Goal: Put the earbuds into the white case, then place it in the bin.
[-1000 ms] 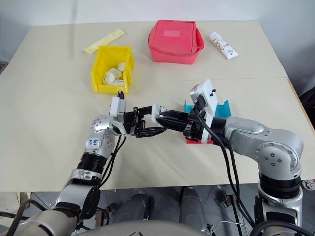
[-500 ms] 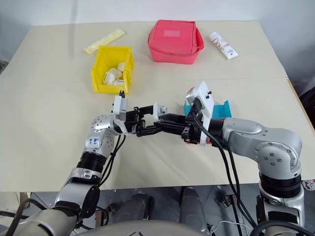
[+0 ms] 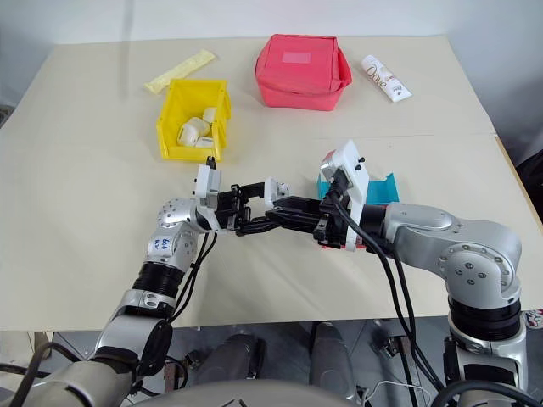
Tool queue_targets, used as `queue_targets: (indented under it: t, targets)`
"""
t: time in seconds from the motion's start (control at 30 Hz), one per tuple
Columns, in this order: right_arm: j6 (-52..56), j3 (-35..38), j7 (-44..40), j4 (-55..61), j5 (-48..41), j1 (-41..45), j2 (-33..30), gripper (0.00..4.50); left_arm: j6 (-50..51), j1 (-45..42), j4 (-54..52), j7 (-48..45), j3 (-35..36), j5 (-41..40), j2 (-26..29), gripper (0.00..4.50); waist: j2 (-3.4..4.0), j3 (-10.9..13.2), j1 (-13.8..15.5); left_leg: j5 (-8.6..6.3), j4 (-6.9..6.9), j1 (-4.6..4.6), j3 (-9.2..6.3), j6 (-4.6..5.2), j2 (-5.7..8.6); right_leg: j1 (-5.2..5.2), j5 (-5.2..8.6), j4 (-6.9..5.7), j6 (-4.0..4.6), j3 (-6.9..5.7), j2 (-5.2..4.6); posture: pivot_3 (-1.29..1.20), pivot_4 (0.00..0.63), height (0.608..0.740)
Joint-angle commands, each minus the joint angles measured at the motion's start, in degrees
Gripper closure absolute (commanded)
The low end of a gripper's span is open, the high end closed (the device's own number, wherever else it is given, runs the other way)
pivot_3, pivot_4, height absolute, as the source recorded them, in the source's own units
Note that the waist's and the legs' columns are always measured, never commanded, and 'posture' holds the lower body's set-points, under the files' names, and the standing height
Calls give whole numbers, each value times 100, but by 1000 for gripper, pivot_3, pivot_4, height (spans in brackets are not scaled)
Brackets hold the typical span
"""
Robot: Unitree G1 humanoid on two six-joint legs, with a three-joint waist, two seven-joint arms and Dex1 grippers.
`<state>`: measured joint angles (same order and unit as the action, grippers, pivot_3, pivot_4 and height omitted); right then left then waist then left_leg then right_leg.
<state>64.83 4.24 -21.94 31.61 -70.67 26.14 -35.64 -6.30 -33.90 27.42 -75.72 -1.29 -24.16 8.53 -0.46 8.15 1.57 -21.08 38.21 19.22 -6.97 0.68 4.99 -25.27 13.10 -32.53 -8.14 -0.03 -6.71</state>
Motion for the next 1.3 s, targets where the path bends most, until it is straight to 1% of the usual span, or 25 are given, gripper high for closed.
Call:
queue_targets:
  t: [0.03,0.57,1.3]
  targets:
    - [-34,-77,-106,105,-9,26,-84,3280,-52,-74,-316,3,-43,-77,-54,1726,0,0,0,0,0,0,0,0,0,0,0,0,0,0,0,0,150,740]
    - [-32,-69,-369,-1,96,158,-212,3280,-27,208,-712,-85,-53,-181,-13,1726,0,0,2,0,0,0,0,0,-1,1,0,2,0,0,0,0,150,740]
    - [-42,-49,-525,-119,198,147,-302,3280,-8,301,-803,-71,-44,-203,33,1726,0,0,3,0,0,0,-1,0,-1,2,0,3,0,-1,0,0,150,740]
